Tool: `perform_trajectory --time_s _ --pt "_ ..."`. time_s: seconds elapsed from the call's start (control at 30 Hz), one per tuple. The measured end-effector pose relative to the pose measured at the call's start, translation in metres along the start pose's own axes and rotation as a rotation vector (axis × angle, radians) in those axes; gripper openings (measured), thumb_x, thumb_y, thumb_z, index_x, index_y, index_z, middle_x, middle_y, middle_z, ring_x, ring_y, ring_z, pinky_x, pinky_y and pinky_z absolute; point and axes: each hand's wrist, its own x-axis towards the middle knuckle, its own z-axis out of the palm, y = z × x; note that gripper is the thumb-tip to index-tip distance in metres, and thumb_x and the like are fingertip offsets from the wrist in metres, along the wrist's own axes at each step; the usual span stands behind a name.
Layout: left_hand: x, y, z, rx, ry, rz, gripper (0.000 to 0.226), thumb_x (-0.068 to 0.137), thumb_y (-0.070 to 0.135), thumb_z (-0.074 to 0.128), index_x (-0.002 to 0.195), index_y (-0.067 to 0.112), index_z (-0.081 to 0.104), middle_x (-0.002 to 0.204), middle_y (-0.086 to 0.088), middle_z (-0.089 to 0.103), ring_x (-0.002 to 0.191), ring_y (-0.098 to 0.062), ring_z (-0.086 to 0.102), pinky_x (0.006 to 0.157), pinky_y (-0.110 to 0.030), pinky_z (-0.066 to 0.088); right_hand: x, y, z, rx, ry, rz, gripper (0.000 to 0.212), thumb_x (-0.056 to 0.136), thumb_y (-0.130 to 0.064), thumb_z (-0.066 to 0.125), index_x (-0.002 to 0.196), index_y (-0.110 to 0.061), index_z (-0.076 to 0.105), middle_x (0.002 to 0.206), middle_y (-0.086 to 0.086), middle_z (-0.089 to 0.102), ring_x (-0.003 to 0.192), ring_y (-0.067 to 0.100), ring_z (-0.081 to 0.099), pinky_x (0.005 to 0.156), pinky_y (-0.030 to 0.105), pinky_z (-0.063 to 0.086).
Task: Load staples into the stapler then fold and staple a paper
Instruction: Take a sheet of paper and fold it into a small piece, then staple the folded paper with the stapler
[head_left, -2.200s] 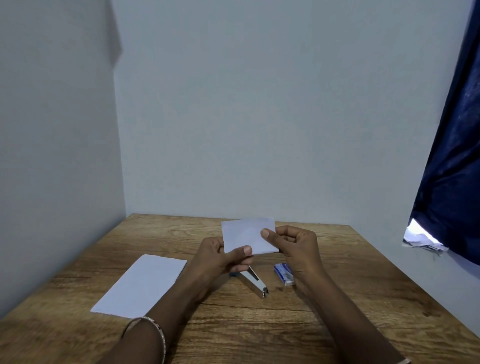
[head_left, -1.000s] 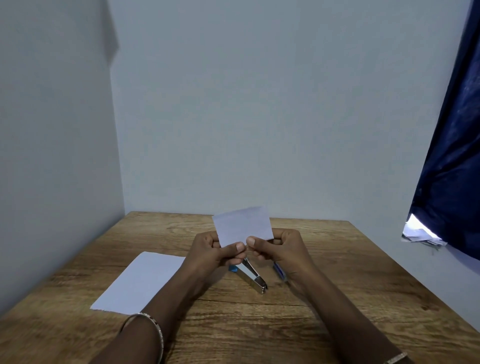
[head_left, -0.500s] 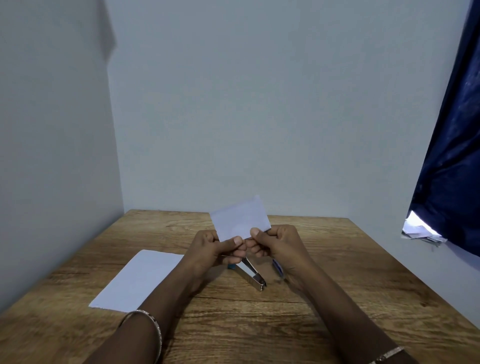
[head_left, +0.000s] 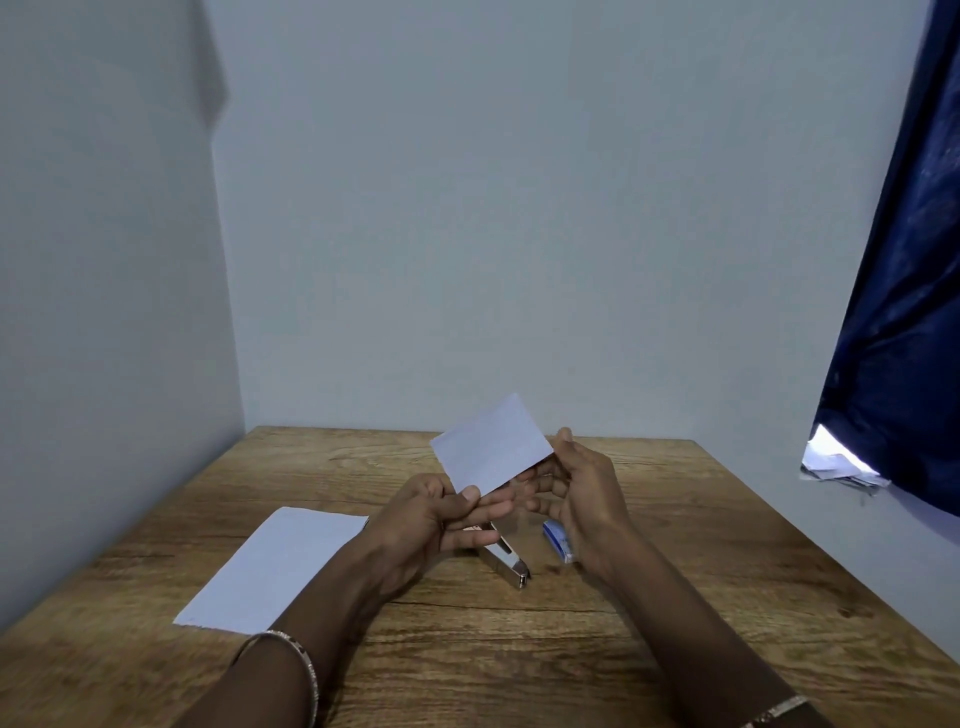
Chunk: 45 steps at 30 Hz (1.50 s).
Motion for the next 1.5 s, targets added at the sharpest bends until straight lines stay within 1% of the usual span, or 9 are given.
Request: perform_trajectory --time_s 0.17,0.37,0.5,0.6,0.83,1.0,1.13,1.4,1.5 --pt "-0.001 0.002 0.0 -0.018 0.008 0.049 0.044 0.087 0.012 0.068 0.129 0.001 0.061 0.124 -0.015 0.074 0.114 -0.025 0.072 0.071 -0.033 0.065 -0.001 -0.005 -0.004 -0.062 -0.087 -0.007 0.046 0.094 -0.049 0.065 0.095 -0.004 0.075 0.083 0.011 0.077 0.071 0.021 0.069 0.067 0.036 0.055" --pt "-0.004 -0.001 0.001 0.047 -0.022 0.105 0.043 0.087 0.02 0.077 0.129 0.017 0.066 0.126 -0.016 0.073 0.116 -0.031 0.071 0.074 -0.034 0.063 -0.008 0.003 -0.001 -0.211 -0.116 -0.135 0.019 0.089 -0.023 0.078 0.077 -0.008 0.076 0.083 0.017 0.079 0.074 0.025 0.073 0.074 0.042 0.059" --pt "-0.007 0.005 0.008 0.105 0.181 0.234 0.039 0.087 0.027 0.079 0.12 0.008 0.071 0.107 -0.025 0.076 0.089 -0.038 0.072 0.073 -0.036 0.062 -0.005 -0.001 -0.003 -0.316 -0.113 -0.184 0.011 0.092 -0.016 0.075 0.082 -0.011 0.075 0.073 0.01 0.079 0.067 0.016 0.075 0.063 0.028 0.058" --pt "-0.012 0.013 0.008 0.153 0.293 0.319 0.031 0.091 0.017 0.073 0.112 -0.005 0.071 0.087 -0.02 0.078 0.067 -0.026 0.072 0.06 -0.026 0.058 -0.007 -0.002 -0.002 -0.346 -0.178 -0.167 0.003 0.09 -0.011 0.076 0.088 -0.008 0.074 0.074 0.015 0.079 0.064 0.02 0.075 0.061 0.028 0.06" --pt "-0.016 0.015 0.011 0.246 0.313 0.328 0.021 0.093 0.012 0.07 0.104 -0.007 0.073 0.068 -0.02 0.062 0.053 -0.016 0.06 0.052 -0.021 0.051 -0.009 -0.004 -0.005 -0.29 -0.218 -0.146 0.013 0.09 -0.014 0.076 0.086 -0.002 0.076 0.078 0.018 0.079 0.062 0.021 0.075 0.058 0.029 0.06" --pt "-0.016 0.008 0.012 0.336 0.251 0.165 0.016 0.085 0.012 0.08 0.077 -0.001 0.074 0.064 -0.021 0.07 0.049 -0.018 0.066 0.051 -0.023 0.055 -0.008 -0.005 -0.004 -0.214 -0.214 -0.068 0.033 0.096 -0.021 0.068 0.066 -0.01 0.078 0.07 0.021 0.076 0.052 0.019 0.07 0.049 0.023 0.054" --pt "-0.012 0.007 0.008 0.372 0.339 0.176 0.023 0.082 0.016 0.083 0.066 0.001 0.075 0.06 -0.016 0.074 0.044 -0.014 0.065 0.05 -0.019 0.053 -0.006 -0.001 -0.003 -0.202 -0.175 -0.052 0.047 0.104 -0.038 0.054 0.078 -0.007 0.079 0.073 0.019 0.077 0.052 0.018 0.067 0.048 0.024 0.052" --pt "-0.009 0.01 -0.009 0.32 0.544 0.259 0.023 0.085 0.019 0.081 0.092 0.0 0.072 0.065 -0.012 0.077 0.052 -0.014 0.071 0.053 -0.02 0.056 -0.02 0.014 0.011 -1.212 -0.206 -0.298 0.038 0.076 -0.058 0.074 0.084 -0.021 0.077 0.074 -0.008 0.071 0.072 0.007 0.065 0.063 0.033 0.051" --pt "-0.005 0.009 -0.011 0.303 0.547 0.24 0.02 0.088 0.017 0.078 0.097 0.0 0.07 0.069 -0.012 0.079 0.057 -0.014 0.075 0.054 -0.02 0.057 -0.02 0.018 0.017 -1.365 -0.234 -0.298 0.042 0.075 -0.059 0.076 0.059 -0.026 0.055 0.06 -0.009 0.054 0.061 0.007 0.052 0.05 0.03 0.035"
